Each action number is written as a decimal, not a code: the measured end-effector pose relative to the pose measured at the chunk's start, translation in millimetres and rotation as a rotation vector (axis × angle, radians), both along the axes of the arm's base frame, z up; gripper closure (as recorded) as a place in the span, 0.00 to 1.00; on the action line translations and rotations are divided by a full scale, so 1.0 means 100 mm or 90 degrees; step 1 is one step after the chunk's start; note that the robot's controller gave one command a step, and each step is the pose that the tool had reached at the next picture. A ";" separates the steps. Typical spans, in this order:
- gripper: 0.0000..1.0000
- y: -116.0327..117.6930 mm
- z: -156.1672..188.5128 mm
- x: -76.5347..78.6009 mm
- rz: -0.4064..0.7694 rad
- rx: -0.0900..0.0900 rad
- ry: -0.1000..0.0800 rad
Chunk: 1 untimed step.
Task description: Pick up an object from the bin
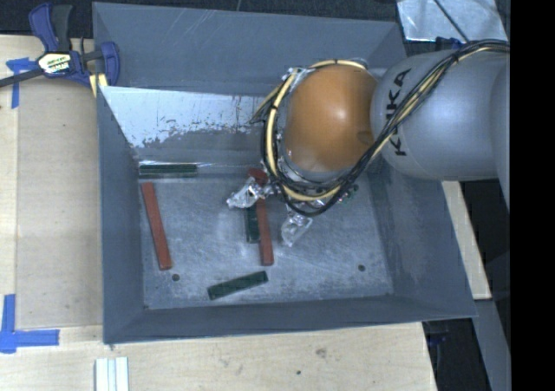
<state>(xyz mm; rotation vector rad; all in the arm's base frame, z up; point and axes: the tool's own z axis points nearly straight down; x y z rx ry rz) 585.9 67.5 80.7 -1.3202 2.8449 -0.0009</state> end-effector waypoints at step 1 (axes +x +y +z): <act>1.00 0.24 -0.02 0.07 0.028 -0.002 -0.006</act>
Offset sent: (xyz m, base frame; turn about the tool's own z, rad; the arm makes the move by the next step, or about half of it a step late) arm 0.0000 0.0000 0.0000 0.0000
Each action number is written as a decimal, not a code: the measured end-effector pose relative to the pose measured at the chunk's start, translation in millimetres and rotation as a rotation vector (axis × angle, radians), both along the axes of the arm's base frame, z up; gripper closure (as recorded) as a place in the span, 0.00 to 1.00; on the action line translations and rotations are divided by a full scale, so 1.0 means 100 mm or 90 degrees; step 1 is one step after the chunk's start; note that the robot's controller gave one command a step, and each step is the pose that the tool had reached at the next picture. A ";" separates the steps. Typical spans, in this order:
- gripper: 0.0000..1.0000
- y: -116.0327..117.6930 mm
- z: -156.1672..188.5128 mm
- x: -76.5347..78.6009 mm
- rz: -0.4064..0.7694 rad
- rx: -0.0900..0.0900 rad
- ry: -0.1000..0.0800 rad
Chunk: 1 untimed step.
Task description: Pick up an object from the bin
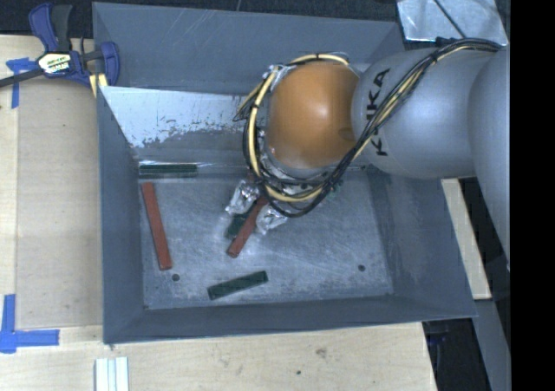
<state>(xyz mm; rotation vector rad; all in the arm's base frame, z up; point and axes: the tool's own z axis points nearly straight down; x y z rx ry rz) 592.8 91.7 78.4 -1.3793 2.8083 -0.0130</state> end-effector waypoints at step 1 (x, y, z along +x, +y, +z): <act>1.00 0.00 0.00 0.00 0.000 0.000 0.000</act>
Offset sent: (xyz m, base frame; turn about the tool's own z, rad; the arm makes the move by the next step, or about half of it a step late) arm 0.0000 0.0000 0.1020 0.0001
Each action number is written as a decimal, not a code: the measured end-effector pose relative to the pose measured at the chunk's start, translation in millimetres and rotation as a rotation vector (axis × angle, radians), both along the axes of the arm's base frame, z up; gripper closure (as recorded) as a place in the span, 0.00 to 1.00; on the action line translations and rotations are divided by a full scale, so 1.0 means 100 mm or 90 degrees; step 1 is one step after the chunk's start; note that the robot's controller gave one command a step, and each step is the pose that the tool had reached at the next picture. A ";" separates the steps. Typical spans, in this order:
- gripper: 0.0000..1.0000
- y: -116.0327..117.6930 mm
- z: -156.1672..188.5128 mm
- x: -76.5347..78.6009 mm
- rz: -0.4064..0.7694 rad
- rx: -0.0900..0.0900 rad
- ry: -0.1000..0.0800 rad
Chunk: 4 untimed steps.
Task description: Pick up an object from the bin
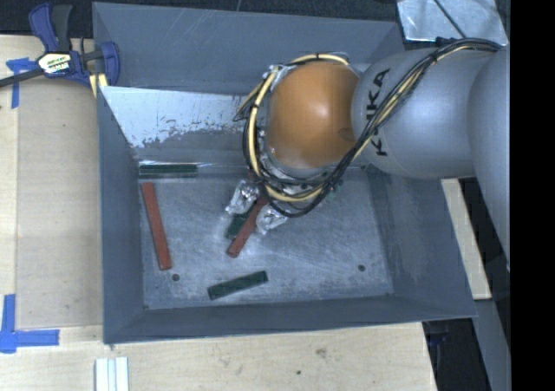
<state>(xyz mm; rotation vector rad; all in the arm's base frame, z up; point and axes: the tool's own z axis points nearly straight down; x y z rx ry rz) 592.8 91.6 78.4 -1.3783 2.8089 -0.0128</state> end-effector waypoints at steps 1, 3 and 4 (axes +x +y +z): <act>1.00 0.00 0.02 -0.01 0.000 0.001 0.001; 1.00 0.01 0.39 -0.05 0.000 0.002 0.011; 1.00 0.02 0.63 -0.03 0.000 0.002 0.006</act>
Offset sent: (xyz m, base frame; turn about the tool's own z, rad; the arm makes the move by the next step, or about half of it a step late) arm 0.0001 0.0000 0.0965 0.0000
